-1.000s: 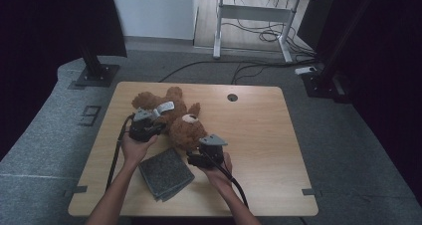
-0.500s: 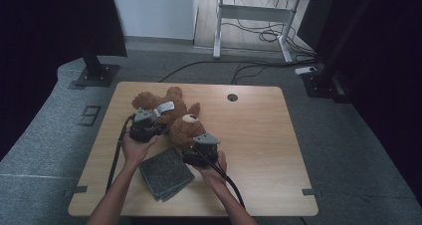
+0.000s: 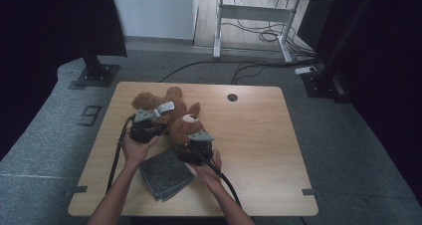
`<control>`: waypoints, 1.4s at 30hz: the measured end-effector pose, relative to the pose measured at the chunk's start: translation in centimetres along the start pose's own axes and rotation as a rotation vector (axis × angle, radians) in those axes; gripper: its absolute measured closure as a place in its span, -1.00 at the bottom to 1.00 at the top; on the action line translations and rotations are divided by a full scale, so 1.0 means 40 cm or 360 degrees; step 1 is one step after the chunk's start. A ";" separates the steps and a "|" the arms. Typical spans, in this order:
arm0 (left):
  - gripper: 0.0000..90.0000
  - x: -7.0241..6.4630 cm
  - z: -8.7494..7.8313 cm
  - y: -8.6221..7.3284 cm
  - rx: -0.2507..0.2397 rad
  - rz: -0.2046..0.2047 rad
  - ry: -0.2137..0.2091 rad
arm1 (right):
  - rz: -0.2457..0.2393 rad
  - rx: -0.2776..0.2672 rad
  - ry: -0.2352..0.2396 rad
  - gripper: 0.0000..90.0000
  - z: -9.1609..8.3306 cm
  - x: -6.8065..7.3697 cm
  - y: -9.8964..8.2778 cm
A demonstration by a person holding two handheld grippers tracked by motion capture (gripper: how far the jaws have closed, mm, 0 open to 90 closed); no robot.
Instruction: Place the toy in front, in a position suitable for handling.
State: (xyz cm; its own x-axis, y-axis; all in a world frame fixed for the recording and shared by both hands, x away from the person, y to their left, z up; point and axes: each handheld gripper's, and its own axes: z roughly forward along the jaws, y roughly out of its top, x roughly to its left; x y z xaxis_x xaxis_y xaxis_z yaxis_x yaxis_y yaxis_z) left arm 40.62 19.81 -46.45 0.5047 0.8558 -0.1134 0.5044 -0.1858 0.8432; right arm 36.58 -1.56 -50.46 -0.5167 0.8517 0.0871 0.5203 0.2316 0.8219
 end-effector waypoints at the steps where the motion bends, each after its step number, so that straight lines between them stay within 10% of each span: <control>1: 0.60 0.000 0.000 0.000 -0.0001 -0.0003 -0.0003 | -0.0024 -0.0001 -0.0026 -0.24 0.007 0.000 0.000; 17: 0.61 -0.004 -0.001 0.005 -0.0029 -0.0005 -0.0002 | -0.0104 -0.0015 -0.0058 0.75 0.008 -0.027 0.004; 42: 0.68 -0.054 -0.005 0.081 -0.0135 0.0024 -0.0041 | -0.0053 -0.0151 -0.0151 0.86 -0.043 -0.084 0.009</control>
State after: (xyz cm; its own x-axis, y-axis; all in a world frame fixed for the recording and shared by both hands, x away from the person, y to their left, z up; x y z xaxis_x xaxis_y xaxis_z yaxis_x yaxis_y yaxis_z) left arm 41.05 17.45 -43.36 0.5302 0.8403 -0.1129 0.4361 -0.1561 0.8862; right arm 37.35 -5.15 -49.49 -0.4636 0.8860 0.0091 0.4353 0.2187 0.8733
